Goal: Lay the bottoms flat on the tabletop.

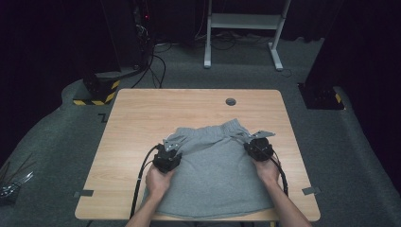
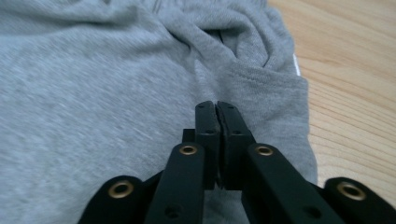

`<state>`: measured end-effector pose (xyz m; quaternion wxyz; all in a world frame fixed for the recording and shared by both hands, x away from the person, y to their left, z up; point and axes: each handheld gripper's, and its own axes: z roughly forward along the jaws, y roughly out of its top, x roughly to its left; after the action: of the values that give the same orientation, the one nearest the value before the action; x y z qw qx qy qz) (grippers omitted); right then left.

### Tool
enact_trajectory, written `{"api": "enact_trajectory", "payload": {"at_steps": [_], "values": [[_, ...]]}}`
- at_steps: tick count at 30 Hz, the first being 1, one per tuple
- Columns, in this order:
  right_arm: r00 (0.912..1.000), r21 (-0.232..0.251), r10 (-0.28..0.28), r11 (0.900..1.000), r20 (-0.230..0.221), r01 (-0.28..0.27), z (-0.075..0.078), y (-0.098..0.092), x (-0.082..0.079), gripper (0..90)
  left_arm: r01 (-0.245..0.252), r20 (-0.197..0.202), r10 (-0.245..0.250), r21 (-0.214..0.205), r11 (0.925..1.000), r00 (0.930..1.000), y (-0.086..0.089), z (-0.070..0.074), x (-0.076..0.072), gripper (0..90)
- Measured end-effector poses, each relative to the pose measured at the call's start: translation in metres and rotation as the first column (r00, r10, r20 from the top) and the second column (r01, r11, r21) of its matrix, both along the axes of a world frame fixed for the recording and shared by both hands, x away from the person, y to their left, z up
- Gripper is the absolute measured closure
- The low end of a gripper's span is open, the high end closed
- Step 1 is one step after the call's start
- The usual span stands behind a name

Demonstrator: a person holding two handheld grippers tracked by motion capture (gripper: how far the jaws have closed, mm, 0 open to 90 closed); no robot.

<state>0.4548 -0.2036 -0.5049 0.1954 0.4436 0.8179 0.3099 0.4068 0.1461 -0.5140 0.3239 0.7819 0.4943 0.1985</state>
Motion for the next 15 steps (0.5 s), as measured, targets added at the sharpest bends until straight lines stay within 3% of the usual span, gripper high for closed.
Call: {"api": "enact_trajectory", "payload": {"at_steps": [3, 6, 8, 11, 15], "values": [[0.9997, -0.01, -0.025, 0.9996, 0.008, 0.025, 0.002, 0.0, 0.011, 89.4, -0.015, 0.004, 0.014, 0.032, 0.9994, 0.9999, 0.003, 0.004, 0.016, 84.1], [0.9976, 0.002, -0.065, 0.9979, 0.024, 0.065, 0.009, -0.005, 0.022, 89.2, -0.067, -0.002, 0.067, -0.006, 0.9977, 0.9978, 0.009, 0.008, 0.035, 84.1], [0.9957, 0.007, -0.084, 0.9964, 0.039, 0.084, 0.013, -0.008, 0.026, 88.0, -0.074, 0.014, 0.074, -0.019, 0.9971, 0.9971, 0.01, 0.01, 0.039, 81.4], [0.9965, 0.034, -0.075, 0.9967, 0.038, 0.073, 0.016, -0.007, 0.02, 74.6, -0.057, 0.021, 0.057, -0.026, 0.9981, 0.9981, 0.009, 0.014, 0.032, 63.0], [0.9985, 0.049, -0.011, 0.9988, 0.053, 0.009, 0.022, -0.005, -0.008, 61.3, 0.024, 0.018, -0.024, -0.017, 0.9996, 0.9996, 0.008, 0.019, 0.006, 48.1]]}}
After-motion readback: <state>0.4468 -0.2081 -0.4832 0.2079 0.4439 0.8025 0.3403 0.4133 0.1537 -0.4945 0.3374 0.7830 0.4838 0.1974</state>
